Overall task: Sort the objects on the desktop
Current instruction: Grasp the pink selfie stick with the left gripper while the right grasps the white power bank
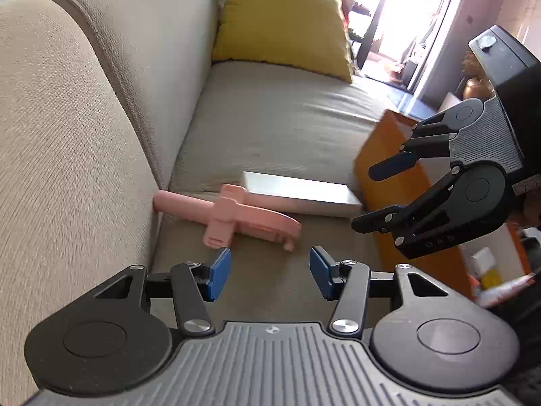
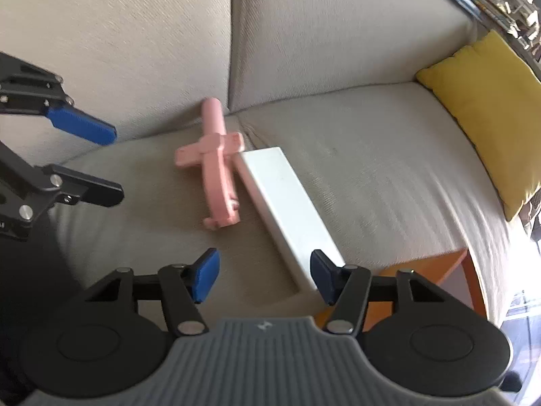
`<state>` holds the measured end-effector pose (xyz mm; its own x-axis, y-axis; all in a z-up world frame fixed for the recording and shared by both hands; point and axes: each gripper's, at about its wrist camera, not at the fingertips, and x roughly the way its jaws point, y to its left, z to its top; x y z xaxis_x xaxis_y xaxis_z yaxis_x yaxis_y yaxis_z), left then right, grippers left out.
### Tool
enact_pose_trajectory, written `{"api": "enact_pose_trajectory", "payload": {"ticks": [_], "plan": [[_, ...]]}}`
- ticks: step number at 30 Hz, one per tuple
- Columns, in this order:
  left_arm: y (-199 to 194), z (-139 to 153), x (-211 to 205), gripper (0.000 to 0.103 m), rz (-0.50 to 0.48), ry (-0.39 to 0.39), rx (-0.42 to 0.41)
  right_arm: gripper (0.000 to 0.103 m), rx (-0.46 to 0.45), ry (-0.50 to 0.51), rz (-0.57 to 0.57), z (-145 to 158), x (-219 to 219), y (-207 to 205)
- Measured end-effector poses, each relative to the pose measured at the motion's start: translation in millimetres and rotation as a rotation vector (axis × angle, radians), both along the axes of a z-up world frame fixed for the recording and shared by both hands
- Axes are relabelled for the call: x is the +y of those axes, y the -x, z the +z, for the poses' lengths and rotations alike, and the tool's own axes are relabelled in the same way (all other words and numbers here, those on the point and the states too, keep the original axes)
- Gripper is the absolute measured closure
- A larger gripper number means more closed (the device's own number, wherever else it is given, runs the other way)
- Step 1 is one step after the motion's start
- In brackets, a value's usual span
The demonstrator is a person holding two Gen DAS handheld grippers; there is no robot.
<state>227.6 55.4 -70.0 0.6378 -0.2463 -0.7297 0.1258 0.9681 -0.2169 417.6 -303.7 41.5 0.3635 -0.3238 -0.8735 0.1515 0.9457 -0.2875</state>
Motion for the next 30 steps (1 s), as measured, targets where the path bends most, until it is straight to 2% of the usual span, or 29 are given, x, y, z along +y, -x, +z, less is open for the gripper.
{"api": "enact_pose_trajectory", "payload": {"ticks": [4, 8, 12, 14, 19, 25, 27, 28, 30], "plan": [[-30, -10, 8, 0.043, 0.048, 0.011, 0.038, 0.046, 0.049, -0.003, 0.034, -13, -17, -22], [-56, -24, 11, 0.043, 0.040, 0.006, 0.085, 0.048, 0.107, 0.011, 0.097, -30, -28, -38], [-74, -38, 11, 0.043, 0.061, 0.041, 0.119, 0.050, 0.148, 0.001, 0.159, -46, -33, -48], [-82, -44, 13, 0.043, 0.088, 0.061, 0.131, 0.055, 0.164, -0.001, 0.185, -51, -34, -50], [-96, -54, 21, 0.040, 0.157, 0.105, 0.161, 0.054, 0.189, 0.051, 0.228, -63, -38, -56], [-110, -66, 15, 0.039, 0.169, 0.071, 0.217, 0.051, 0.192, 0.047, 0.244, -68, -49, -63], [-109, -68, 8, 0.038, 0.159, 0.037, 0.202, 0.051, 0.186, 0.031, 0.240, -67, -54, -62], [-109, -68, 6, 0.041, 0.155, 0.021, 0.194, 0.051, 0.182, 0.018, 0.235, -66, -56, -62], [-106, -66, 9, 0.055, 0.170, 0.014, 0.178, 0.053, 0.168, -0.001, 0.226, -63, -58, -59]]}}
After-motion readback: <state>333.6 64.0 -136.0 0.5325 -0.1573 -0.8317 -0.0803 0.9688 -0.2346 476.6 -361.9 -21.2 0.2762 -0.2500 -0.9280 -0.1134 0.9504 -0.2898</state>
